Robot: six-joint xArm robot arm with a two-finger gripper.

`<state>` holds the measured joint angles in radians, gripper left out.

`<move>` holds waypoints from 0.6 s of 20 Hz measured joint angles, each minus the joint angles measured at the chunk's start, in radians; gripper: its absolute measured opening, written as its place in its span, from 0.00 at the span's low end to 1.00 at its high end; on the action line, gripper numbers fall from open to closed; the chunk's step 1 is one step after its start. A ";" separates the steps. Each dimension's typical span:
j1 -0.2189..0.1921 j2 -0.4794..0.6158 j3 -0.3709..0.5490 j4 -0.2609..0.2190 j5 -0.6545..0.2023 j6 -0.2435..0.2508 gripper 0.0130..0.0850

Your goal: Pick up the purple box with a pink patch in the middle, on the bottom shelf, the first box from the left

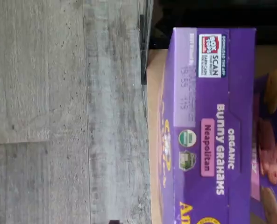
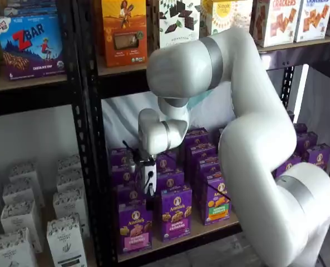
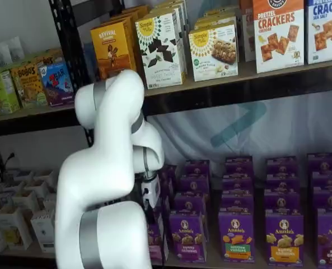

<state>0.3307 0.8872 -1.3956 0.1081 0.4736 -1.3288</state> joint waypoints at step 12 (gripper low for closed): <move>0.028 0.070 -0.054 -0.027 -0.015 0.051 1.00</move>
<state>0.3587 0.9572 -1.4497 0.0809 0.4587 -1.2776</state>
